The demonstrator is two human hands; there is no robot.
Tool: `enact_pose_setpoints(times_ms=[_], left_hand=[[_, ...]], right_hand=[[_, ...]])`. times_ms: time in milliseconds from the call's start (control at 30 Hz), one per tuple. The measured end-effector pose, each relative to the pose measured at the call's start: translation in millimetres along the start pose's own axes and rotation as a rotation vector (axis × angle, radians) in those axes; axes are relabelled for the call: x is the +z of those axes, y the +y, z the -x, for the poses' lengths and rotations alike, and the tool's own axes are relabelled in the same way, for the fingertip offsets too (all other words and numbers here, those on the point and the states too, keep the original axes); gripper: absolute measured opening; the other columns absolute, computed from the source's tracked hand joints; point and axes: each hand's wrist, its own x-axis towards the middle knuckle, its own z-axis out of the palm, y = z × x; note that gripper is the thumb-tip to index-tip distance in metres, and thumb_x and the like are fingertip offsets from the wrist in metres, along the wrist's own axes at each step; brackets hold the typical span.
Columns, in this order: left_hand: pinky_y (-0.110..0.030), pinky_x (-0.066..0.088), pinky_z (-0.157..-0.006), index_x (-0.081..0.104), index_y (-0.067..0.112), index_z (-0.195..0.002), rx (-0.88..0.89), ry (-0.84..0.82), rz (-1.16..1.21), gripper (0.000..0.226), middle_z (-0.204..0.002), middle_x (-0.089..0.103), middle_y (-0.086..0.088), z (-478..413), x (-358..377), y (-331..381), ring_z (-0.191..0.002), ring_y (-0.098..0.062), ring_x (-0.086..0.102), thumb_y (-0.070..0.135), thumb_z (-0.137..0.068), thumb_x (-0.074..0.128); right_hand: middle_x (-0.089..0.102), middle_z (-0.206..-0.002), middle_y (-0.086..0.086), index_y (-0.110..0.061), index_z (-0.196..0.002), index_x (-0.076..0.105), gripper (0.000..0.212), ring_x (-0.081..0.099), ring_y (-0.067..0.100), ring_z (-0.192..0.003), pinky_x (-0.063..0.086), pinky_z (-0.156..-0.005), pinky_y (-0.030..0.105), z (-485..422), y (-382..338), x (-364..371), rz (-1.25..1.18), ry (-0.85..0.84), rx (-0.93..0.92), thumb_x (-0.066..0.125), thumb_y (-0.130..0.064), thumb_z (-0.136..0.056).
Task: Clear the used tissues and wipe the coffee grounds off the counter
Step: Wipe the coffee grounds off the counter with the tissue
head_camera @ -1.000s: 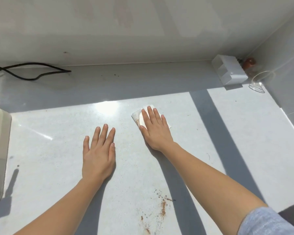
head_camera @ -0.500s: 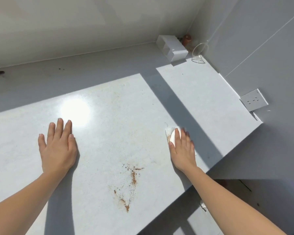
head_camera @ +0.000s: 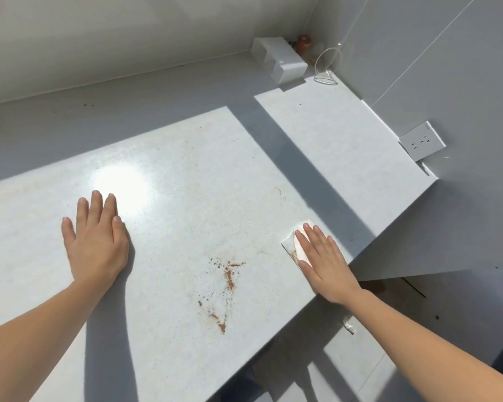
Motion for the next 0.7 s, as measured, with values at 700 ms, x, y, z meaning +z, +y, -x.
enact_pose_setpoints(times_ms=[700], left_hand=[[-0.055,0.017,-0.113,0.038,0.005,-0.134,0.01,-0.012,0.119,0.04,-0.15,0.031,-0.013,12.0,-9.9,15.1,-0.141,-0.031,0.021,0.014,-0.097,0.026]], right_hand=[[-0.021,-0.158,-0.005,-0.029,-0.15,-0.013,0.058,-0.028,0.013,-0.143,-0.016,-0.116,0.037,16.1,-124.1,21.8,-0.056,-0.027,-0.082,0.013,-0.044,-0.1]])
